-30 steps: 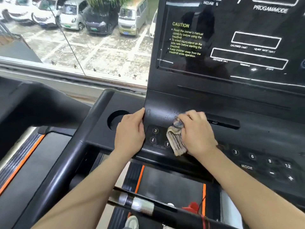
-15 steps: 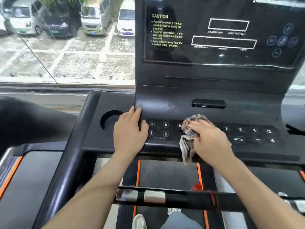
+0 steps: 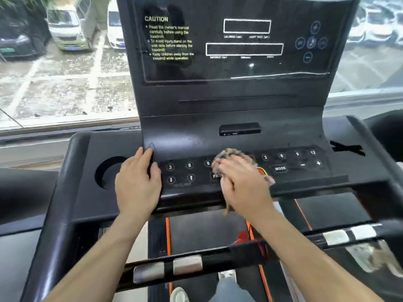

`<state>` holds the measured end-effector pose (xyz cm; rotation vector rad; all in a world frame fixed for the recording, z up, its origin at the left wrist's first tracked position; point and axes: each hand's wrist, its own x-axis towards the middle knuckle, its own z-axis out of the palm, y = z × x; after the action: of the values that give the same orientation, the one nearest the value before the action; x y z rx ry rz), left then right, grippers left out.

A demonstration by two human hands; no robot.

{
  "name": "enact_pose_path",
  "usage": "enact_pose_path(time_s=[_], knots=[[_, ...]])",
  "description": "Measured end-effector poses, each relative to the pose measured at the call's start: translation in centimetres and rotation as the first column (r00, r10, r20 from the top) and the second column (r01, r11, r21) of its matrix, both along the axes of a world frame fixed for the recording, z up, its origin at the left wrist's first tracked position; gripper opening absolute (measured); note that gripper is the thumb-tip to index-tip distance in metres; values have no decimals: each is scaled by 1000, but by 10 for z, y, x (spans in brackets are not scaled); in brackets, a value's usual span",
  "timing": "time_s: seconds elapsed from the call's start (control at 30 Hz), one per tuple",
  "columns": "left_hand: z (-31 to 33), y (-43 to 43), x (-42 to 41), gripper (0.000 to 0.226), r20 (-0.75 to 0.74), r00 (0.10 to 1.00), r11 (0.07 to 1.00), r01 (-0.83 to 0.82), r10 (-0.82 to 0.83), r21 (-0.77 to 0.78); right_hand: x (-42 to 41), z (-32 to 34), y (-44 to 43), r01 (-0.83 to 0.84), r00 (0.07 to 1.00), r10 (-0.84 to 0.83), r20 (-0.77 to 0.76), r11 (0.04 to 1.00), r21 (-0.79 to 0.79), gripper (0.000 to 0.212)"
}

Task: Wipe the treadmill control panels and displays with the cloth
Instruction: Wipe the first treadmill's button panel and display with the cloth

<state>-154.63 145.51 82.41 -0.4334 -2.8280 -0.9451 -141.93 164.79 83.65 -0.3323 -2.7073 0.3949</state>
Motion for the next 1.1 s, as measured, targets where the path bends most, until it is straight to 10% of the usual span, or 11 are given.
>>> enact_pose_path(time_s=[0.13, 0.37, 0.6, 0.97, 1.1], knots=[[1, 4, 0, 40, -37, 999, 997, -3, 0, -71, 3, 6, 39, 256, 967, -256, 10, 966, -34, 34], [7, 7, 3, 39, -42, 999, 994, -29, 25, -104, -43, -8, -80, -229, 973, 229, -15, 972, -48, 41], [11, 47, 21, 42, 4, 978, 958, -204, 209, -203, 3, 1, 43, 8, 996, -14, -89, 997, -74, 32], [9, 29, 21, 60, 77, 977, 974, -189, 199, -124, -7, -1, -8, -495, 869, 495, 5, 869, 7, 39], [8, 33, 22, 58, 34, 970, 962, -234, 241, -138, -61, 19, 3, -431, 878, 431, 210, 901, -47, 39]])
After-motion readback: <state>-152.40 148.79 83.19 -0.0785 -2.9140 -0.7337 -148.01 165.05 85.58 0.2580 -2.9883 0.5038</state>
